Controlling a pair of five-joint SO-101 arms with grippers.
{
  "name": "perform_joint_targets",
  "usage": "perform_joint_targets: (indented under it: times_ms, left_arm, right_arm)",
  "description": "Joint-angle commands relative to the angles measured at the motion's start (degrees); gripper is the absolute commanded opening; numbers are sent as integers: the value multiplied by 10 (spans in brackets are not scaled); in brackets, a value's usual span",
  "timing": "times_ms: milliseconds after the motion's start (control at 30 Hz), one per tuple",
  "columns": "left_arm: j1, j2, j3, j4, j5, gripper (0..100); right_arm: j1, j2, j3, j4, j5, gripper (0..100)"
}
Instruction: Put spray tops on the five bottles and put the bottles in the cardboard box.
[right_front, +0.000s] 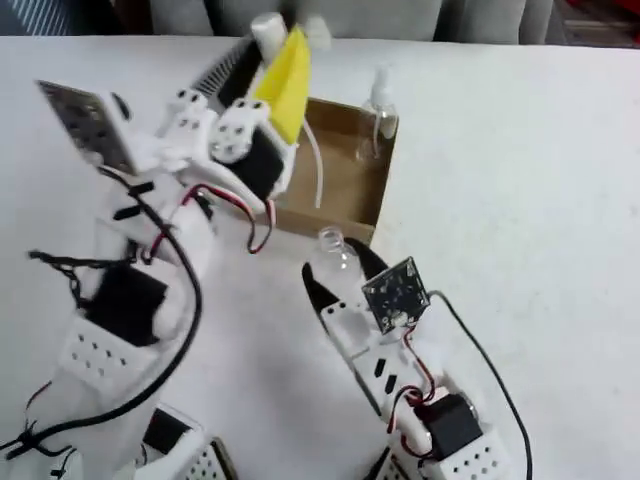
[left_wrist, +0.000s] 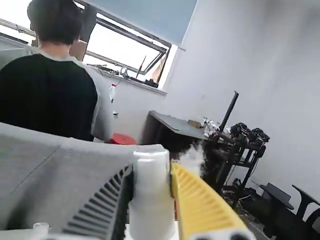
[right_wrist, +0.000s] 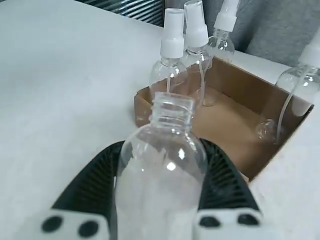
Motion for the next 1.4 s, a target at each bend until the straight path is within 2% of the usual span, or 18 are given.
perform_joint_targets:
  times_ms: [0, 233, 533, 633, 933, 1133, 1367]
  left_arm:
    - [7, 0, 49, -62, 8, 24]
    - [9, 0, 88, -91, 61, 23]
    - [6, -10, 132, -96, 60, 23]
    - [6, -24, 169, -120, 61, 23]
    - [16, -126, 295, -126, 65, 23]
    - [79, -206, 345, -24, 64, 23]
    - [83, -216, 382, -10, 63, 23]
  right_arm:
    - [-4, -5, -7, -6, -6, 16]
    - [-1, -5, -6, -5, -6, 16]
    - [-1, -5, -6, -1, -6, 16]
    - [-1, -5, -6, -1, -6, 16]
    - [0, -5, -6, -1, -6, 16]
    - [0, -5, -6, -1, -6, 16]
    - [0, -5, -6, 2, -6, 16]
